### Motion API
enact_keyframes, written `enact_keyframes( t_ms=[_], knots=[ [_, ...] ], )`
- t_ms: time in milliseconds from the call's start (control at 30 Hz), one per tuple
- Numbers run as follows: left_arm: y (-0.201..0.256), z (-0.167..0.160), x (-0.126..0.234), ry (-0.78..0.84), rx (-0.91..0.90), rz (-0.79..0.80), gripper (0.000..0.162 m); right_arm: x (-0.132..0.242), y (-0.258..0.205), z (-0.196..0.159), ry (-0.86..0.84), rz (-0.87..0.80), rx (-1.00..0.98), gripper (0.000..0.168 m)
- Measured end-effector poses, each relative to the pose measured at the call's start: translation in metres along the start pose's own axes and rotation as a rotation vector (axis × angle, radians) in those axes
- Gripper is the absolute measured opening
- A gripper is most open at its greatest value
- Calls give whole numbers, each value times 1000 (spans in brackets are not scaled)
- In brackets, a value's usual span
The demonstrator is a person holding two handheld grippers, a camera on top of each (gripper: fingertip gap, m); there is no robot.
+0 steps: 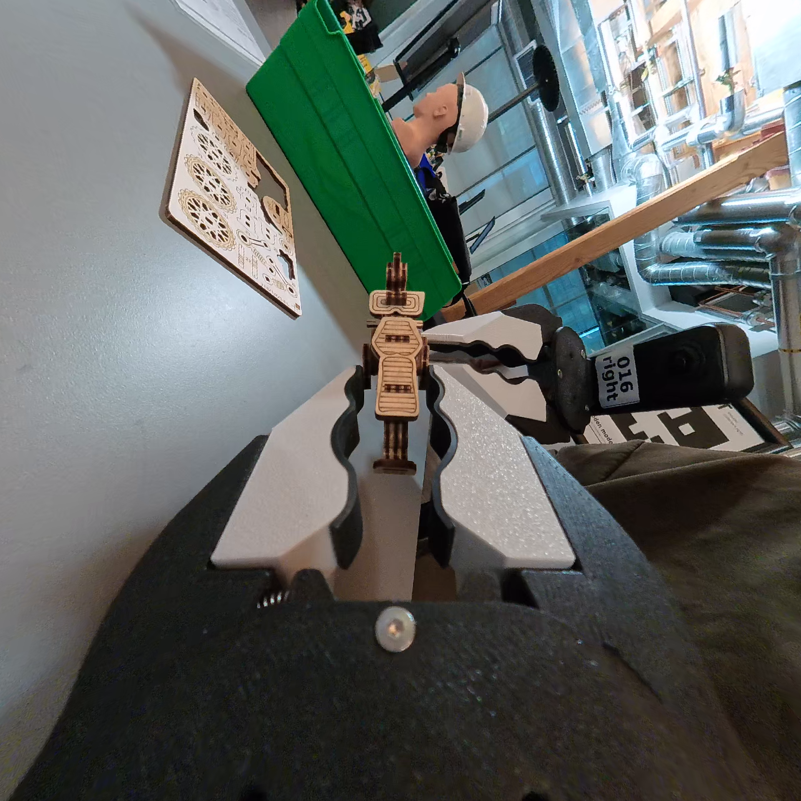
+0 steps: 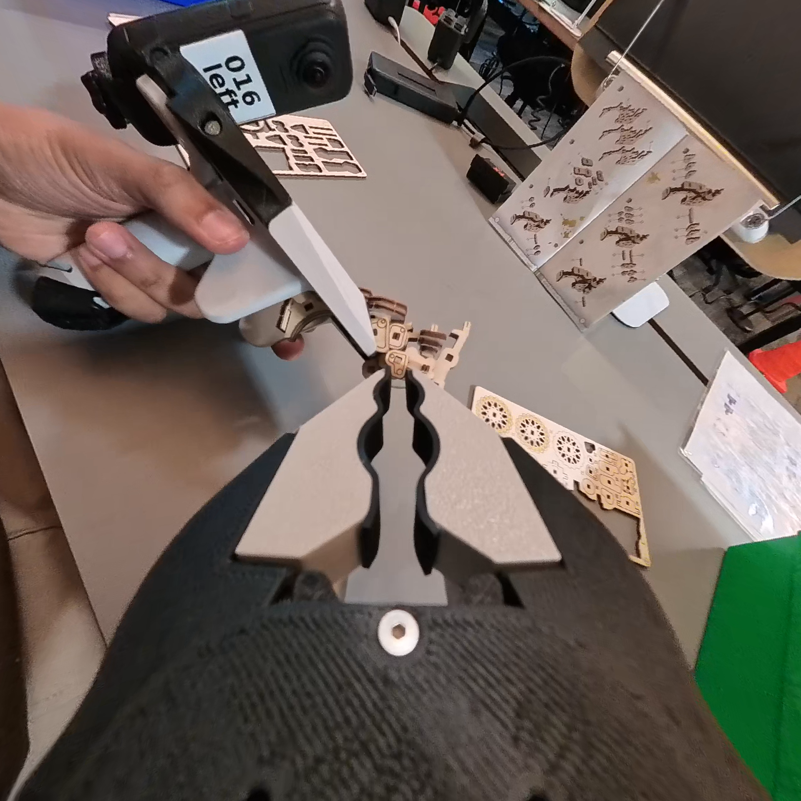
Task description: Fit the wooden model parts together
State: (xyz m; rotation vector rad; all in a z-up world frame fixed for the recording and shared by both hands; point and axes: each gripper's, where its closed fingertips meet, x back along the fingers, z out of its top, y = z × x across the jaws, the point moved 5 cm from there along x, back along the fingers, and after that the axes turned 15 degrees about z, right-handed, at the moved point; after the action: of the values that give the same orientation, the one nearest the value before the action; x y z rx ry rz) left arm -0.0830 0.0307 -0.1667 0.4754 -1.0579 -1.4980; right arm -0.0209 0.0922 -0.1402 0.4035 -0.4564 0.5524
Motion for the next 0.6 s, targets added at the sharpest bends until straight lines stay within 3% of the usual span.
enact_keyframes(
  t_ms=[33, 267, 600],
  knots=[
    [0, 0, 0, -1, -1, 0, 27, 0, 0, 0, -4, -2, 7, 5],
    [0, 0, 0, -15, 20, -19, 27, 1, -2, -2, 4, 46, 33, 5],
    [-2, -4, 0, -45, -96, 41, 27, 1, -7, -5, -62, 47, 148, 5]
  ],
)
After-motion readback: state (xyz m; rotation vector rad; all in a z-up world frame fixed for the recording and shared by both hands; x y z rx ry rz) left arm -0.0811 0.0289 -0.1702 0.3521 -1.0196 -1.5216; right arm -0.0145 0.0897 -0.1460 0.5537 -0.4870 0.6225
